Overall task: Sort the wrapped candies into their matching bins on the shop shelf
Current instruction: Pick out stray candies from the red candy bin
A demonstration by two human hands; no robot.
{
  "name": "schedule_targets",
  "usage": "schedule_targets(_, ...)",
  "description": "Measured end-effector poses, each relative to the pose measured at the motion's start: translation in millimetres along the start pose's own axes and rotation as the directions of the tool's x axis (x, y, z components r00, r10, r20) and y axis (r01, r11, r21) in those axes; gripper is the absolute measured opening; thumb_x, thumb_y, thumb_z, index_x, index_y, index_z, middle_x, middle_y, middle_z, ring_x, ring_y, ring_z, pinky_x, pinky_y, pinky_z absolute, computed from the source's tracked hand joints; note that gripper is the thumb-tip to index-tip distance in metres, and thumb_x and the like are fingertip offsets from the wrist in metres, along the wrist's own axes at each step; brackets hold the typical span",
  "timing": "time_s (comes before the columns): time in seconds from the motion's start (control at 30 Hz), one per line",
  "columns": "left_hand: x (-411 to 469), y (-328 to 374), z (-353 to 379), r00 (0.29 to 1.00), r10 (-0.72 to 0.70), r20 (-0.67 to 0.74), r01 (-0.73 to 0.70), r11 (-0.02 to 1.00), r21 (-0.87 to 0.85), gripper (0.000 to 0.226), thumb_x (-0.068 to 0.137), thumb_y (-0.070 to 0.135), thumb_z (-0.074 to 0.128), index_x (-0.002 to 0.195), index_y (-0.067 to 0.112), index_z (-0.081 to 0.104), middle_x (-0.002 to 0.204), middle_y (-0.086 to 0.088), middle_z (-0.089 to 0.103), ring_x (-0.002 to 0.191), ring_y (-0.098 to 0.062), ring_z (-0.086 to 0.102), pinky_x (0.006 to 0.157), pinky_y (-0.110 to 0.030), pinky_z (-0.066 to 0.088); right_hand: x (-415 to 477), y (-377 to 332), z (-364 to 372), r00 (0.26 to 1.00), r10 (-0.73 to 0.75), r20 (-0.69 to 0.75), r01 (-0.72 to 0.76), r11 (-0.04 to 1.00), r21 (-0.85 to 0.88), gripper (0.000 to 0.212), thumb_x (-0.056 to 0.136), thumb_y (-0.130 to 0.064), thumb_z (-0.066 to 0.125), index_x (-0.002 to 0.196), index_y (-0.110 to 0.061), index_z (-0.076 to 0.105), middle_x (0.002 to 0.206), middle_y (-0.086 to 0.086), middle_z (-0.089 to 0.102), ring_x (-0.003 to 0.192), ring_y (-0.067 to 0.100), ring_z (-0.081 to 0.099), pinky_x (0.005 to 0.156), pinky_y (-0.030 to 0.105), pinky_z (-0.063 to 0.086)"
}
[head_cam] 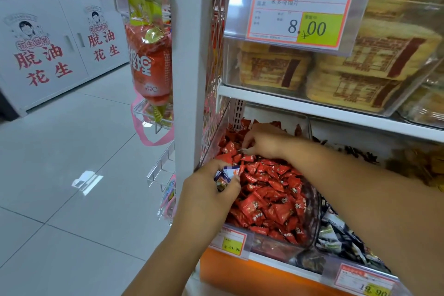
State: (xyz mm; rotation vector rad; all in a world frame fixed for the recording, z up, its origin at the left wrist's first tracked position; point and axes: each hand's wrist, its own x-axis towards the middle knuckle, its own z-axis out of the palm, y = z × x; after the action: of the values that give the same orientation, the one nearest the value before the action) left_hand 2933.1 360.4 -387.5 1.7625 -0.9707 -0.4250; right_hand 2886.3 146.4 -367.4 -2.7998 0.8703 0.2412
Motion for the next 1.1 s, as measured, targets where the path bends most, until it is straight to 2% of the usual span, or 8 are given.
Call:
schedule_targets(0.13, 2.3, -1.2, 1.3, 1.000, -0.005, -0.001, 0.005, 1.000, 0.006, 0.005, 0.088, 0.030, 0.062, 0.084, 0.033, 0.061, 0.058, 0.011, 0.060, 0.054, -0.003, 0.054, 0.049, -0.012, 0.038, -13.8, 14.2, -22.4, 0.986, 0.082, -0.146, -0.043, 0.966, 0.255, 0.019, 0.091, -0.035, 0.061, 0.097, -0.018, 0.067, 0.098, 0.002, 0.068, 0.085, 0.014, 0.059, 0.072, 0.028, 0.041)
schedule_targets(0.23, 3.4, -0.3, 3.4, 1.000, -0.009, 0.007, 0.009, 0.999, 0.032, 0.003, 0.089, 0.029, 0.057, 0.089, 0.028, 0.060, 0.055, 0.008, 0.056, 0.049, -0.003, 0.051, 0.048, -0.014, 0.038, -28.2, 13.0, -35.1, 0.999, 0.025, -0.036, -0.014, 0.962, 0.273, 0.023, 0.092, -0.031, 0.059, 0.098, -0.009, 0.066, 0.082, 0.006, 0.063, 0.068, 0.016, 0.053, 0.056, 0.023, 0.034)
schedule_targets(0.43, 2.6, 7.6, 5.0, 0.996, -0.068, 0.056, 0.072, 0.994, -0.077, 0.005, 0.092, 0.019, 0.052, 0.092, 0.023, 0.056, 0.064, -0.002, 0.068, 0.047, -0.003, 0.057, 0.044, -0.023, 0.047, -21.4, 17.0, -6.8, 0.992, 0.114, 0.051, -0.115, 0.993, 0.012, 0.027, 0.091, -0.027, 0.063, 0.117, -0.020, 0.060, 0.124, 0.001, 0.057, 0.099, 0.015, 0.053, 0.074, 0.021, 0.035)
schedule_targets(0.57, 1.8, 3.0, 2.3, 0.994, -0.085, 0.065, 0.092, 0.988, -0.122, 0.008, 0.091, 0.012, 0.056, 0.090, 0.021, 0.055, 0.073, -0.001, 0.071, 0.045, -0.003, 0.056, 0.041, -0.016, 0.043, -11.8, 16.2, 0.5, 0.982, 0.146, 0.118, -0.157, 0.983, 0.091, 0.043, 0.085, -0.024, 0.070, 0.125, -0.018, 0.057, 0.118, -0.001, 0.059, 0.104, 0.016, 0.056, 0.077, 0.020, 0.039)
schedule_targets(0.67, 3.3, -1.9, 4.4, 0.996, -0.080, 0.042, 0.085, 0.987, -0.137, 0.018, 0.090, 0.008, 0.055, 0.090, 0.025, 0.052, 0.077, -0.010, 0.069, 0.050, -0.011, 0.057, 0.041, -0.020, 0.046, -3.3, 11.6, 11.3, 0.978, 0.154, 0.143, -0.149, 0.988, -0.044, 0.059, 0.085, -0.022, 0.069, 0.140, -0.018, 0.046, 0.137, 0.005, 0.051, 0.118, 0.024, 0.053, 0.090, 0.023, 0.042)
schedule_targets(0.83, 6.2, -4.1, 7.5, 0.999, -0.044, 0.002, 0.044, 0.996, -0.078, 0.021, 0.092, 0.010, 0.053, 0.096, 0.030, 0.055, 0.075, -0.015, 0.063, 0.045, -0.008, 0.042, 0.046, -0.026, 0.042, -2.7, 13.2, 18.7, 0.987, 0.142, 0.071, -0.133, 0.984, -0.115, 0.042, 0.088, -0.020, 0.064, 0.129, -0.014, 0.056, 0.128, 0.007, 0.058, 0.110, 0.025, 0.057, 0.090, 0.029, 0.048)
schedule_targets(0.97, 6.3, -0.1, 7.4, 1.000, -0.017, -0.010, 0.016, 0.998, -0.068, 0.017, 0.093, 0.013, 0.054, 0.101, 0.027, 0.059, 0.079, -0.009, 0.064, 0.045, -0.005, 0.041, 0.045, -0.015, 0.034, -20.8, 16.2, -1.2, 0.985, 0.166, 0.036, -0.168, 0.984, 0.062, 0.051, 0.089, -0.032, 0.064, 0.137, -0.022, 0.049, 0.147, 0.005, 0.042, 0.131, 0.026, 0.043, 0.103, 0.032, 0.036)
schedule_targets(1.1, 11.2, 3.2, 11.3, 0.999, -0.042, -0.020, 0.040, 0.996, -0.082, 0.008, 0.091, 0.031, 0.061, 0.099, 0.031, 0.062, 0.093, 0.018, 0.063, 0.080, 0.004, 0.058, 0.068, -0.005, 0.041, -50.8, 18.8, -20.0, 0.995, 0.082, -0.059, -0.067, 0.972, 0.225, 0.035, 0.088, -0.030, 0.066, 0.122, -0.033, 0.061, 0.141, -0.002, 0.048, 0.124, 0.017, 0.048, 0.098, 0.026, 0.036)
